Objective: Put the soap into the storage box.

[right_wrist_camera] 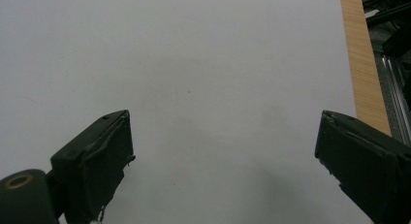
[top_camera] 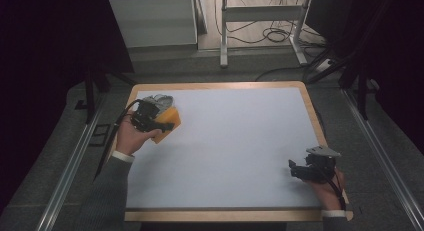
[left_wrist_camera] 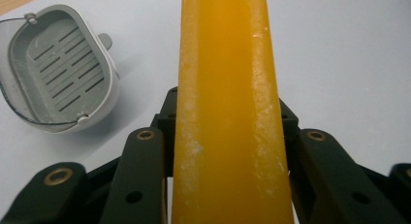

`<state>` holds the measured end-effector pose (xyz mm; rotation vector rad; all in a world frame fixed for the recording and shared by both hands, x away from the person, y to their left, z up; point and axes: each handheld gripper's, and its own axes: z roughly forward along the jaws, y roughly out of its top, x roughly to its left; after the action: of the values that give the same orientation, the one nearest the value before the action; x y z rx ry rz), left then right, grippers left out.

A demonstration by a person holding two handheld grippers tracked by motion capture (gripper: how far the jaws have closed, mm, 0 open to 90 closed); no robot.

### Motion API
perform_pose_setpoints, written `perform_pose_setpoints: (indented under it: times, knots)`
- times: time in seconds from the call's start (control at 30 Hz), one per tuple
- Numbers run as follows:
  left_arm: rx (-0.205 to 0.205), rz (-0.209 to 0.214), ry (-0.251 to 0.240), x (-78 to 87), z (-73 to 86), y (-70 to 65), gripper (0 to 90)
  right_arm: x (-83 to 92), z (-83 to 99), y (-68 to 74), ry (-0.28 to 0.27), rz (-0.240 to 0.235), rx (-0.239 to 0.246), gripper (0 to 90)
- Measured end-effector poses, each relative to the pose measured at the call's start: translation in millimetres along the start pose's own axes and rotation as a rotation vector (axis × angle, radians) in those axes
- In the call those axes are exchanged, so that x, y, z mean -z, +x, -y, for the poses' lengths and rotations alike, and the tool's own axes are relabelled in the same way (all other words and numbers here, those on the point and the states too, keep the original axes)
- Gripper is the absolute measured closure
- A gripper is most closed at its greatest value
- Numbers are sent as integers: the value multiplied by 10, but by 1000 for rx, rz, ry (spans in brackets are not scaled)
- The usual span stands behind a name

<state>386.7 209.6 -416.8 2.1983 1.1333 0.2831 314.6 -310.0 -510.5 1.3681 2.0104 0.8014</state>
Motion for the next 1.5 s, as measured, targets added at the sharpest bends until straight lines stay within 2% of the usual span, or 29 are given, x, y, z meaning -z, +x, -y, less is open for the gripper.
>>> perform_pose_setpoints:
  times: [0.3, 0.53, 0.9, 1.5]
  knots:
    - [36, -9, -1, -20, -20, 127, 613, -5, 4, -5, 3, 1, -5, 67]
    - [48, -13, 7, -56, -31, 188, 613, -8, 8, -12, 6, 3, -6, 67]
    - [98, -31, 6, -95, -54, 370, 613, -20, 16, -16, 11, 8, -7, 67]
    - [145, -46, 0, -136, -178, 512, 613, -28, 23, -28, 13, 8, -4, 67]
